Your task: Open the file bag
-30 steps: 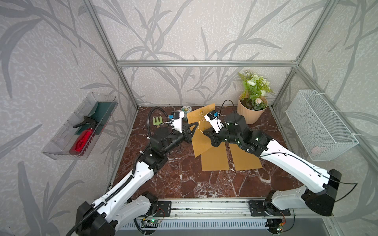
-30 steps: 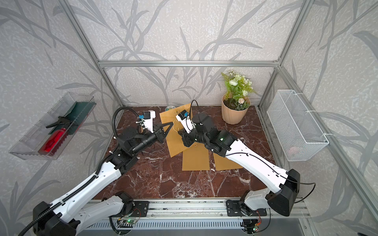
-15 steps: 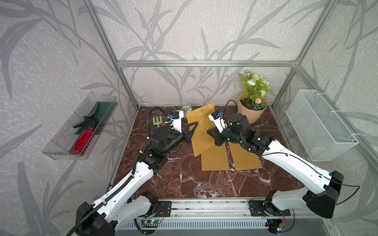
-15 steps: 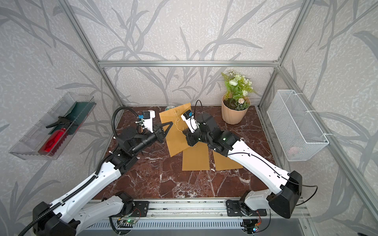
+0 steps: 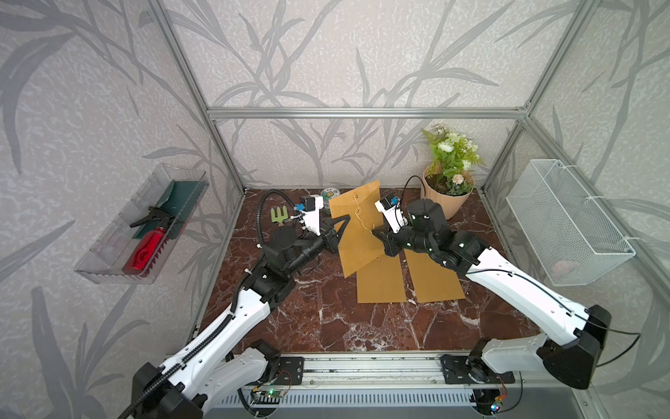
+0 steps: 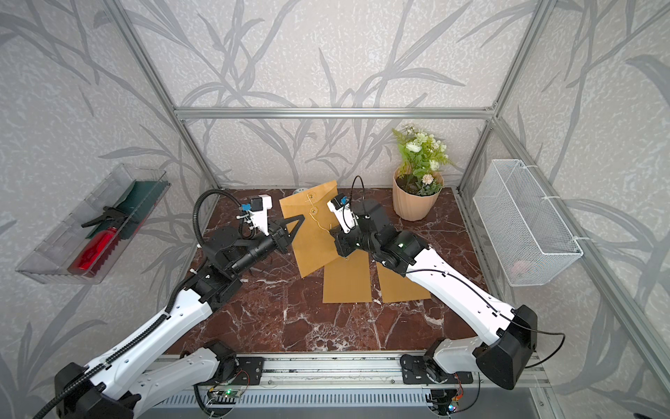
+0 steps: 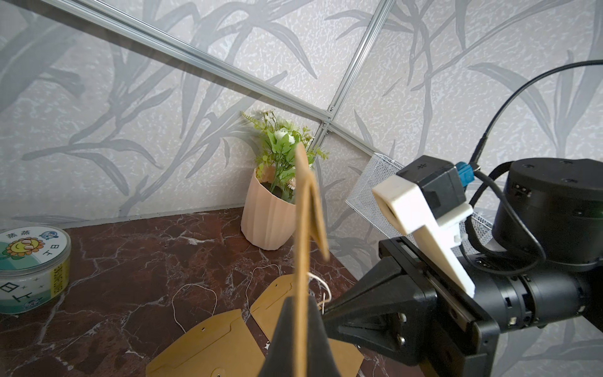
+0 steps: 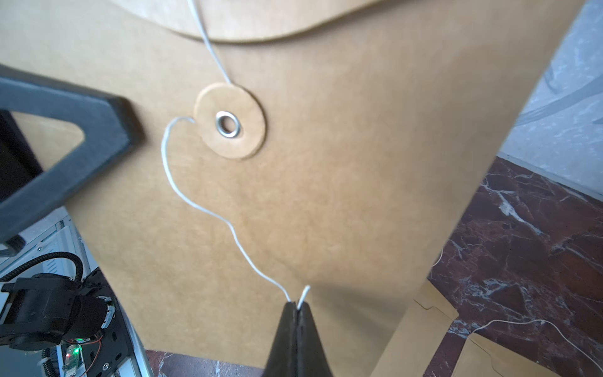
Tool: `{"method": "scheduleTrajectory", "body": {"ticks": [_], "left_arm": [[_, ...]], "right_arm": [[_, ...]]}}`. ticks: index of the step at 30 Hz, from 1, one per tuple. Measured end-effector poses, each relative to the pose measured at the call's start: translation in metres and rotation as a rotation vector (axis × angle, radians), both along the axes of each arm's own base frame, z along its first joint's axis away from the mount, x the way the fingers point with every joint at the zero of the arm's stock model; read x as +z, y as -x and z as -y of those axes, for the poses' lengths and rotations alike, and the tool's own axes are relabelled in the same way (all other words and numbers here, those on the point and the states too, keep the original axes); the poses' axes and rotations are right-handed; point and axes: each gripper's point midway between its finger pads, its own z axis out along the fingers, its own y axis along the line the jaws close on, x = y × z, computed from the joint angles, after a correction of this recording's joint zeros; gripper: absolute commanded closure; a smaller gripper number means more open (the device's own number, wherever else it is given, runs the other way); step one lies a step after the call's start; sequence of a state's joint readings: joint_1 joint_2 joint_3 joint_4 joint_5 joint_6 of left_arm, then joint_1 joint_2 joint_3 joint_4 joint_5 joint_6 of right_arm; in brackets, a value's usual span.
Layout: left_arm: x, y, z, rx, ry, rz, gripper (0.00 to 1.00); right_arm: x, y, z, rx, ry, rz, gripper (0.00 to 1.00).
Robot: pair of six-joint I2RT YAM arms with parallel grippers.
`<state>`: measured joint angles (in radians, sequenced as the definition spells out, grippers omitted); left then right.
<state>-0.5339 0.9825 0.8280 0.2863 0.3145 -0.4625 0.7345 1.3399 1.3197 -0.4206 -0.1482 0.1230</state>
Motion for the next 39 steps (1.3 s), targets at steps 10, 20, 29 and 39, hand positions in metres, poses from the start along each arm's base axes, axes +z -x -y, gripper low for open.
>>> {"method": "scheduleTrajectory", "body": {"ticks": [10,20,29,39], "left_arm": [[0.002,0.001,-0.001,0.002,0.002,0.004,1.0],[0.002,-0.001,-0.003,0.011,0.002,0.004,1.0],[0.005,-0.001,-0.006,0.028,0.006,0.01,1.0],[0.005,-0.002,-0.007,0.036,0.007,0.01,1.0]], "right_arm": [[-0.003,-0.006,0.01,-0.027,0.011,-0.011,1.0],[0.001,-0.007,0.015,-0.039,0.006,-0.005,1.0],[-0.012,-0.003,0.015,-0.027,0.016,-0.033,1.0],[-0.02,-0.002,0.016,-0.027,0.025,-0.048,1.0]]}}
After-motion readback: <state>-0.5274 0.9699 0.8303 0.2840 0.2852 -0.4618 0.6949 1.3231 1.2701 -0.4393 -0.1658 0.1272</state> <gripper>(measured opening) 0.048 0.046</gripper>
